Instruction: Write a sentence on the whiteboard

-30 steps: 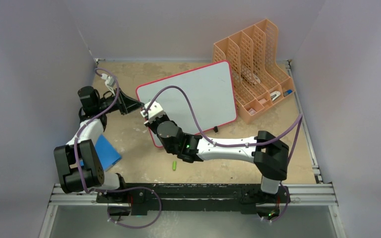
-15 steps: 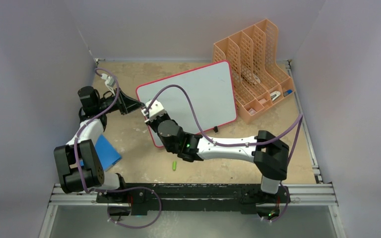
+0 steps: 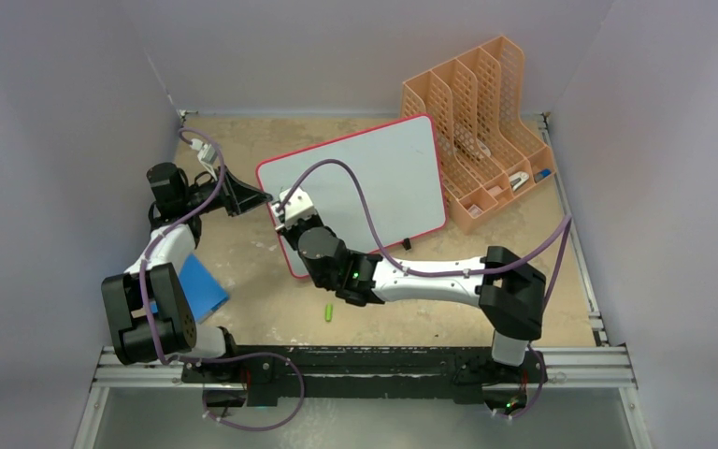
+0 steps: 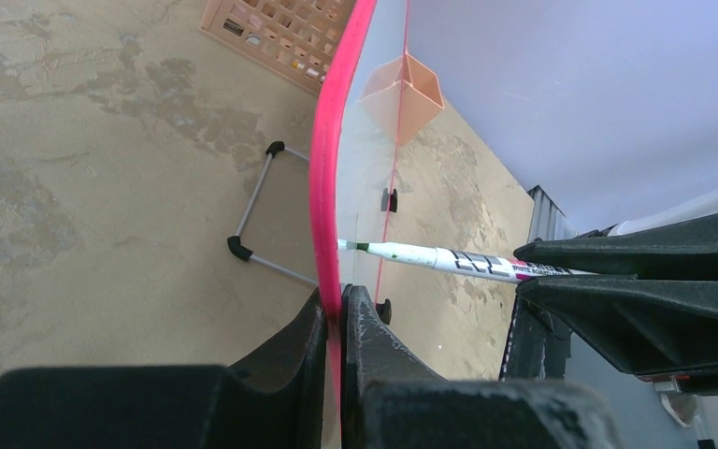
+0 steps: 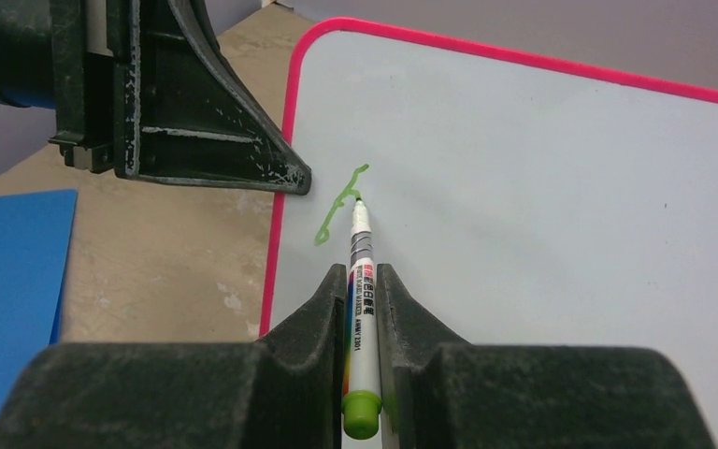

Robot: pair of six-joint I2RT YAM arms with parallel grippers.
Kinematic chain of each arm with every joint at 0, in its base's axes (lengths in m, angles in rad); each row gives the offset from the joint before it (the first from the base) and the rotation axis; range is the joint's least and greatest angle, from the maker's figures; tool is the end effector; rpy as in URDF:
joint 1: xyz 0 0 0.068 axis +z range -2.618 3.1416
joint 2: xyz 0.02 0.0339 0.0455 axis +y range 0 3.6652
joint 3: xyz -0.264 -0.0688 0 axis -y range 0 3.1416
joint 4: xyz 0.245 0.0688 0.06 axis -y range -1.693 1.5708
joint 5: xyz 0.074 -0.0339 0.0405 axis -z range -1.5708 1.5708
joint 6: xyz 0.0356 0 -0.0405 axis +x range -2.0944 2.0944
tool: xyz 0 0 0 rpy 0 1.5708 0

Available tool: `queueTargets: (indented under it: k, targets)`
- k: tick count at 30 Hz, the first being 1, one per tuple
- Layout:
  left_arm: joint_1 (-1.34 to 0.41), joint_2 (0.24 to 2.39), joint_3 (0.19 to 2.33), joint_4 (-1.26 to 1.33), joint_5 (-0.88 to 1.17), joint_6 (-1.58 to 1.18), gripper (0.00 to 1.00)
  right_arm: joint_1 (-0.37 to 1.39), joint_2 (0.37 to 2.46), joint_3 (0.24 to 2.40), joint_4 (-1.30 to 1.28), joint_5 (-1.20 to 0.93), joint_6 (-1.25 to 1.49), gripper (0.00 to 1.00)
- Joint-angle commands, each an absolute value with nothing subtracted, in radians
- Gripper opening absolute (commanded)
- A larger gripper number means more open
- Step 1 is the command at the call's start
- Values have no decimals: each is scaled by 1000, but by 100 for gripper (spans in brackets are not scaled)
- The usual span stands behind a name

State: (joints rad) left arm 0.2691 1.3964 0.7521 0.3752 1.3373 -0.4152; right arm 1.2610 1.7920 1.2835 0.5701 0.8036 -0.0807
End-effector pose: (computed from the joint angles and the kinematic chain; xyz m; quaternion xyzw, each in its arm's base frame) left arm 0.2843 0.0425 0.2524 0.1444 0.7141 -0.5266 0.4381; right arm 0.1523 0.3919 0.3103 -0.1687 0.6709 0.1506 0.7062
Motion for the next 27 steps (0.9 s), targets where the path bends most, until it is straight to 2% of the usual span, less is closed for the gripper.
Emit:
queueTargets:
  k: [1,27]
  targets:
    - [252,1375,762,383,1364,-382,0,1248,1742,1260,552,858,-51,0]
    - [252,1375,762,385,1360,-382,0,1257,1710,1212,520,786,26,0]
